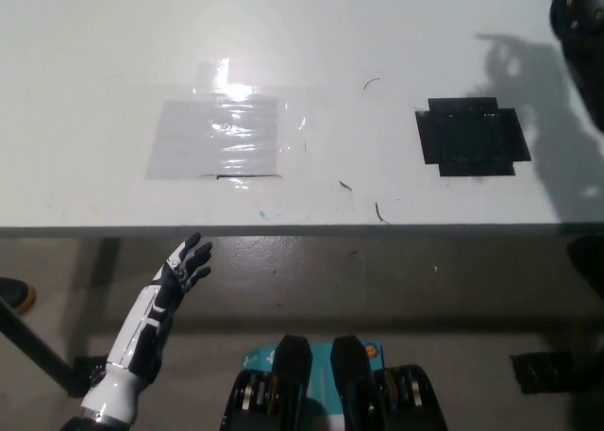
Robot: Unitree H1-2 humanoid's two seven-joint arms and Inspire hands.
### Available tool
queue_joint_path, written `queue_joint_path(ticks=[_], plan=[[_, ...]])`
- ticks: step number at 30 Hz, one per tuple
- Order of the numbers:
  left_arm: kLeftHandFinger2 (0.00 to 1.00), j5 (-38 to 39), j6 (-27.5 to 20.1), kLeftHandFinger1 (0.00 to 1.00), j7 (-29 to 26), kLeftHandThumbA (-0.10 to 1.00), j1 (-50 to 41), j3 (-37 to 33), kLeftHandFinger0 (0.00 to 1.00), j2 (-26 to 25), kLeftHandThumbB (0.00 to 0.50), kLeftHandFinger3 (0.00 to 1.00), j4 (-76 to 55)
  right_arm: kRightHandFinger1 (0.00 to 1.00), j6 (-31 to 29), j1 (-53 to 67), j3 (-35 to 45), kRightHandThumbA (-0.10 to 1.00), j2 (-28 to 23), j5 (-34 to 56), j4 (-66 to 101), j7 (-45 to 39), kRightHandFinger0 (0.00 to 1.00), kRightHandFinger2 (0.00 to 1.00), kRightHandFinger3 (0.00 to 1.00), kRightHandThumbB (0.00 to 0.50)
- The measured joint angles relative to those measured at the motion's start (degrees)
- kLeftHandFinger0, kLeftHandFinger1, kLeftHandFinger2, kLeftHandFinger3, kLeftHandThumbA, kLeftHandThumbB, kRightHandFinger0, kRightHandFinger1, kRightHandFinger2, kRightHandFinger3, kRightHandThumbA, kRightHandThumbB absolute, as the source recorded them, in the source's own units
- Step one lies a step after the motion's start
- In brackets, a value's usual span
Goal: The robot uses it right hand to pick up an extended orange duster kept in the middle of the desk and presses its handle against the desk to collapse it
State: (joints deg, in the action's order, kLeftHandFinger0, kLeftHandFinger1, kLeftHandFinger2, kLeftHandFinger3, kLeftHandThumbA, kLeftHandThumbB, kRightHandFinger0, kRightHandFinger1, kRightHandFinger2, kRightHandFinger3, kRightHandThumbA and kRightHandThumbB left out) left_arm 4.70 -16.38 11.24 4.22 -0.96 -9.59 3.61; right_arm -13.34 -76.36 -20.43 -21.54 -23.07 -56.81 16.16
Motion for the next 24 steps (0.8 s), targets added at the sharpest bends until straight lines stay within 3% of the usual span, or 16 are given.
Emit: queue_joint_path(ticks=[2,4,8,12,13,14,16,17,18,19,20,21,22,24], plan=[[1.00,-0.2,0.0,1.00,0.0,1.00,0.0,0.0,1.00,0.0,0.077,1.00,0.0,0.29,0.4,-1.3,-3.9,-0.10,-0.3,-2.4,-4.0,-0.5,0.00,0.67,0.59,0.226],[1.00,-0.4,0.0,1.00,0.0,1.00,0.0,0.0,1.00,0.0,0.083,1.00,-0.1,0.42,0.6,-1.6,-7.4,-0.10,-0.2,-4.6,-8.4,-0.6,0.00,0.84,0.70,0.203],[1.00,-0.7,0.1,1.00,0.0,1.00,0.0,0.0,1.00,-0.2,0.083,1.00,-0.2,0.53,1.1,-0.7,-11.2,-0.10,0.3,-7.1,-14.6,-1.2,0.01,0.93,0.80,0.205],[1.00,-0.9,0.1,1.00,0.0,1.00,0.0,0.0,1.00,-0.2,0.092,1.00,-0.2,0.53,2.7,0.6,-12.8,-0.10,0.7,-8.7,-18.4,-2.4,0.00,0.90,0.76,0.212],[1.00,-1.0,0.1,1.00,0.0,1.00,0.0,0.0,1.00,-0.2,0.110,1.00,-0.2,0.46,3.0,1.1,-13.0,-0.10,0.7,-9.0,-18.9,-2.7,0.00,0.80,0.71,0.218],[1.00,-1.1,0.1,1.00,0.0,1.00,0.0,0.0,1.00,-0.2,0.112,1.00,-0.2,0.42,3.4,1.3,-13.1,-0.10,0.9,-9.1,-19.6,-2.9,0.00,0.76,0.70,0.219],[1.00,-1.3,0.1,1.00,0.0,1.00,0.0,0.0,1.00,-0.2,0.112,1.00,-0.3,0.41,4.3,2.0,-13.3,-0.10,1.2,-9.6,-20.9,-3.5,0.00,0.74,0.69,0.218],[1.00,-1.4,0.1,1.00,0.0,1.00,0.0,0.0,1.00,-0.2,0.102,1.00,-0.3,0.49,4.7,2.2,-13.3,-0.10,1.3,-9.7,-21.3,-3.7,0.06,0.86,0.79,0.198],[1.00,-1.4,0.1,1.00,0.0,1.00,0.0,0.0,1.00,-0.2,0.100,1.00,-0.3,0.52,5.2,2.5,-13.3,-0.10,1.4,-9.8,-21.7,-4.2,0.10,0.80,0.76,0.197],[1.00,-1.5,0.2,1.00,0.0,1.00,0.0,0.0,1.00,-0.3,0.099,1.00,-0.3,1.00,5.8,2.6,-13.3,0.17,1.6,-9.8,-22.1,-5.4,0.73,1.00,1.00,0.262],[1.00,-1.6,0.2,1.00,0.0,1.00,0.0,0.0,1.00,-0.3,0.098,1.00,-0.3,1.00,6.5,2.7,-13.2,0.33,1.8,-9.8,-22.4,-6.6,1.00,1.00,1.00,0.264],[1.00,-1.6,0.2,1.00,0.0,1.00,0.0,0.0,1.00,-0.3,0.097,1.00,-0.3,1.00,7.0,2.8,-13.3,0.33,1.9,-9.8,-22.8,-7.7,1.00,1.00,1.00,0.261],[1.00,-1.7,0.2,1.00,0.0,1.00,0.0,0.0,1.00,-0.3,0.103,1.00,-0.3,1.00,7.6,2.8,-13.3,0.52,2.2,-9.8,-23.4,-9.1,1.00,1.00,1.00,0.411],[1.00,-1.7,0.2,1.00,0.0,1.00,0.0,0.0,1.00,-0.3,0.102,1.00,-0.3,1.00,8.4,3.0,-13.4,0.54,2.6,-9.8,-24.0,-11.8,1.00,1.00,1.00,0.416]])
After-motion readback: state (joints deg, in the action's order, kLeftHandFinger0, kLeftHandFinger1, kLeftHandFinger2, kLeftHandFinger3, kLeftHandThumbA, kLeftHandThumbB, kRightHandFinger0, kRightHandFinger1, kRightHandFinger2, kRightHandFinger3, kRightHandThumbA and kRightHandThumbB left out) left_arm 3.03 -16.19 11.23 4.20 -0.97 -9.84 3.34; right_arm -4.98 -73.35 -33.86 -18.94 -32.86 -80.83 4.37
